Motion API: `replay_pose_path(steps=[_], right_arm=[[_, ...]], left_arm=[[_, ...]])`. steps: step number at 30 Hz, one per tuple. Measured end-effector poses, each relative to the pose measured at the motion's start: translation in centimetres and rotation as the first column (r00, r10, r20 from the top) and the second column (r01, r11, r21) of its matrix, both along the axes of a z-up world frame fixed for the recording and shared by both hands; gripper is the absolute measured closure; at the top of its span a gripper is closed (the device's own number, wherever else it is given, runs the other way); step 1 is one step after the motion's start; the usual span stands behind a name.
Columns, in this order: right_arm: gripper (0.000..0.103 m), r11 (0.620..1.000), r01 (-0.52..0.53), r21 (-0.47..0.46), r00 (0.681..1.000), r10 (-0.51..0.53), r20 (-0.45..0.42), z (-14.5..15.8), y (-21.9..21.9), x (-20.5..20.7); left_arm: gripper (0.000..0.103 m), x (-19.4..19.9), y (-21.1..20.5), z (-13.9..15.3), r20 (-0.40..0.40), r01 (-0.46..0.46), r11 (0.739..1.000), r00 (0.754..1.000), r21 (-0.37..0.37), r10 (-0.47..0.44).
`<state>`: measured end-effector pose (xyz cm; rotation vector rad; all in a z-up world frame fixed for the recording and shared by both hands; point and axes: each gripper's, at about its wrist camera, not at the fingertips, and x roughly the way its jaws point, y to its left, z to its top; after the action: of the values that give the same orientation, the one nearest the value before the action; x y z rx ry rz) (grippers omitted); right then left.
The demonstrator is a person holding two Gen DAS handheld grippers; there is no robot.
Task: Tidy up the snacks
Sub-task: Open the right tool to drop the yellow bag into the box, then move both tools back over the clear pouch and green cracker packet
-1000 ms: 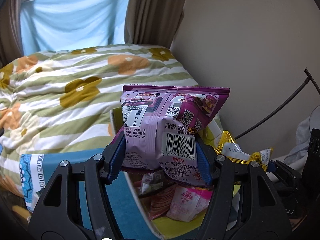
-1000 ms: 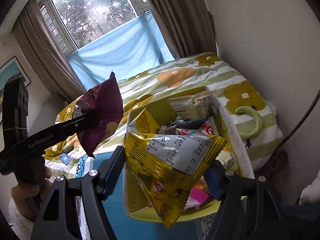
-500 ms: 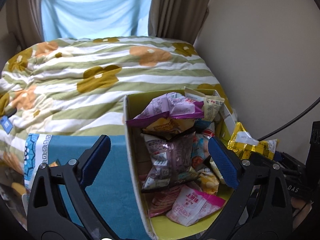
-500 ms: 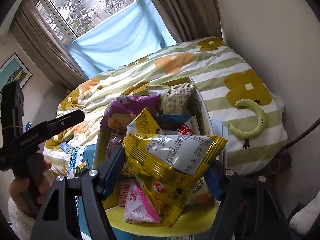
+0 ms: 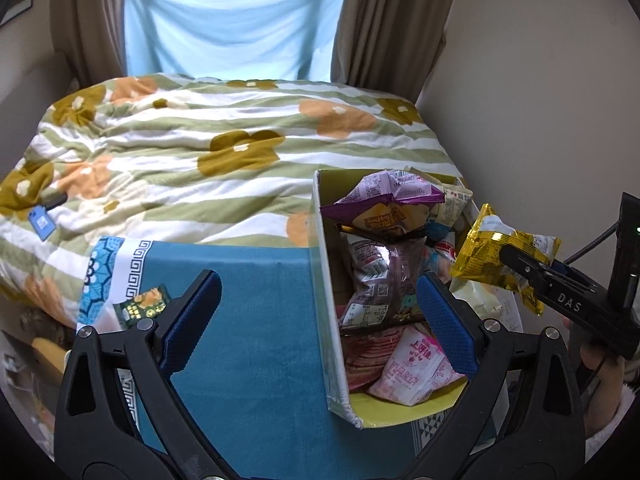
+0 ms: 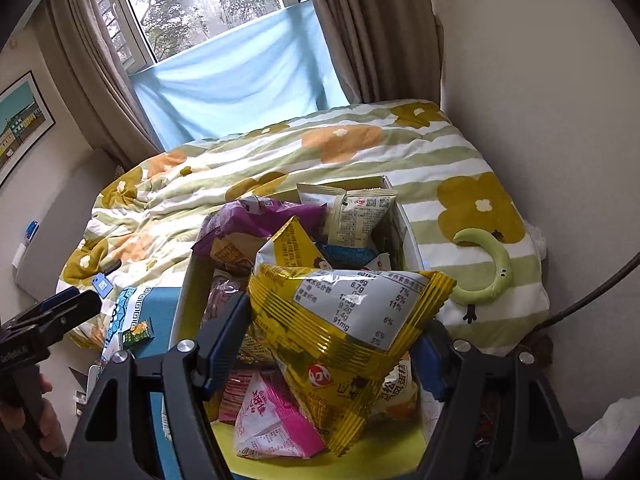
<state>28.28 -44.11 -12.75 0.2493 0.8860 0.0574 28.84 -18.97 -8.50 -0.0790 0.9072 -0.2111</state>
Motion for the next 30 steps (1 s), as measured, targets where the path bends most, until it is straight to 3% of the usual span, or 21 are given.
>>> replay_pose_path(steps=[4,6,8,15,24,30], right_arm=[[0.03,0.998,0.055,-0.04,0.998,-0.054,0.015,-1.0,0.9,0.8],[0.021,0.995,0.078,-0.057,0.997,-0.077,0.023,-1.6,1.3,1.0],[0.0,0.995,0.081,-0.061,0.996,-0.079,0.042,-1.7,1.6,0.5],[0.0,0.986,0.006,-0.167,0.998,0.005,0.067,-1.7,2.9,-2.4],[0.0,0.982,0.006,-0.188,0.992,0.019,0.128,1.7,5.3,-5.5],[0.0,0.995,-0.03,-0.092,0.983,0.046,0.177,4.6,9.2,-6.9]], left_arm=[[0.006,-1.4,1.2,0.0,0.0,-0.026,1.0,1.0,0.015,0.026],[0.006,-1.9,1.8,-0.5,-0.007,-0.044,0.999,0.999,0.022,0.044],[0.006,-2.5,2.4,-1.3,-0.027,-0.059,0.998,0.998,0.027,0.06],[0.006,-4.7,4.7,-3.4,-0.07,-0.073,0.997,0.995,0.003,0.073],[0.006,-7.0,9.3,-0.8,0.0,-0.059,0.998,0.998,0.014,0.059],[0.006,-8.3,14.9,0.7,0.03,-0.095,0.995,0.995,0.01,0.094]])
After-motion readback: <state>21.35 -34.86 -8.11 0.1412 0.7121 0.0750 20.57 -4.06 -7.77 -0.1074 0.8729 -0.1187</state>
